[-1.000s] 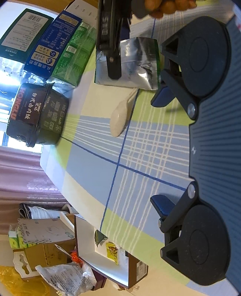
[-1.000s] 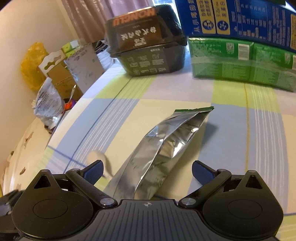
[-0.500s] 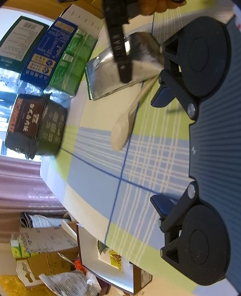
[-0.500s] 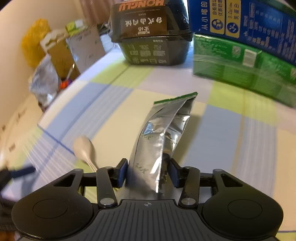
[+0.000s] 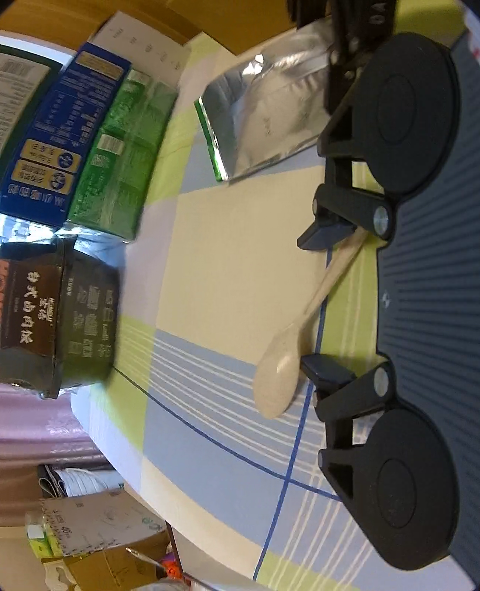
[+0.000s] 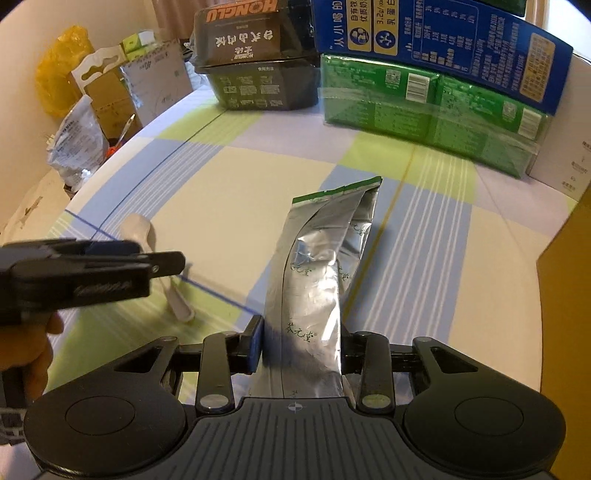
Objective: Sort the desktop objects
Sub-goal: 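Grasp the silver foil bag with the right tool while the left grasps the white plastic spoon, then lift the spoon with the left tool while the right carries the foil bag toward the cardboard box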
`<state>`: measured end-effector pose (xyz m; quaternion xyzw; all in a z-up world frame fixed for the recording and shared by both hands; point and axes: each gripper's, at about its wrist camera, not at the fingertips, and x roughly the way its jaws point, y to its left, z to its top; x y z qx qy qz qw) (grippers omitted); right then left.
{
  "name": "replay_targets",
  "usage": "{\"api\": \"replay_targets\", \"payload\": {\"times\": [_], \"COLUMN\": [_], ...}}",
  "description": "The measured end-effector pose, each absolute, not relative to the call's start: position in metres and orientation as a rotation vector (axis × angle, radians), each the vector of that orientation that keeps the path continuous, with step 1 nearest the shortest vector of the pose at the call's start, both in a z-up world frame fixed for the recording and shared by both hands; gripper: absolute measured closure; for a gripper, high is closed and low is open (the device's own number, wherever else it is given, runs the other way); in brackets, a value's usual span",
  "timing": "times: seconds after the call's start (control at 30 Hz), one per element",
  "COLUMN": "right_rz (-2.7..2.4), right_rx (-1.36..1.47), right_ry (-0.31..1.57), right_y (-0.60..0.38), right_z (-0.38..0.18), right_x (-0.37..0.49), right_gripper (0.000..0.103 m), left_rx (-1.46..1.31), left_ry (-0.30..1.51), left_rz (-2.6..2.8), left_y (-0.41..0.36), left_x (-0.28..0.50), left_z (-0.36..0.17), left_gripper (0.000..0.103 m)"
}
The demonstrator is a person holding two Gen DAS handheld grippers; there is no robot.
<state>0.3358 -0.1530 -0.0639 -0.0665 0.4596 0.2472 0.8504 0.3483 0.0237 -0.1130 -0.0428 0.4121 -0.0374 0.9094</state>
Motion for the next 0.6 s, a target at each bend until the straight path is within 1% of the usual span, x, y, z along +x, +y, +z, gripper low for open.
{"api": "replay_targets", "payload": {"times": [0.03,0.07,0.1,0.13,0.23,0.3,0.6], "right_rz": [0.522,0.522,0.523,0.525,0.531,0.534,0.513], "right_rx": [-0.133,-0.123,-0.110,-0.103,-0.080,-0.071,0.002], "right_ry": [0.968,0.970,0.974,0.976,0.986,0.989,1.017], "right_y": [-0.155,-0.156,-0.158,-0.158,-0.163,-0.165,-0.202], "right_z": [-0.064,-0.064,-0.064,-0.065,-0.066,-0.064,-0.055], "right_x": [0.333,0.332,0.329,0.327,0.314,0.304,0.210], "right_gripper": [0.070,0.070,0.070,0.070,0.070,0.071,0.072], "left_rx": [-0.077,-0.070,-0.078,-0.088,-0.081,-0.068,0.029], "left_ry": [0.845,0.849,0.862,0.865,0.888,0.896,0.944], "left_rz": [-0.077,-0.080,-0.092,-0.103,-0.129,-0.171,-0.413], "left_y": [0.023,0.024,0.026,0.030,0.033,0.031,-0.014], "left_x": [0.347,0.345,0.344,0.340,0.327,0.311,0.199], "left_z": [-0.112,-0.112,-0.113,-0.114,-0.111,-0.108,-0.089], "left_gripper": [0.061,0.077,0.085,0.087,0.099,0.102,0.102]}}
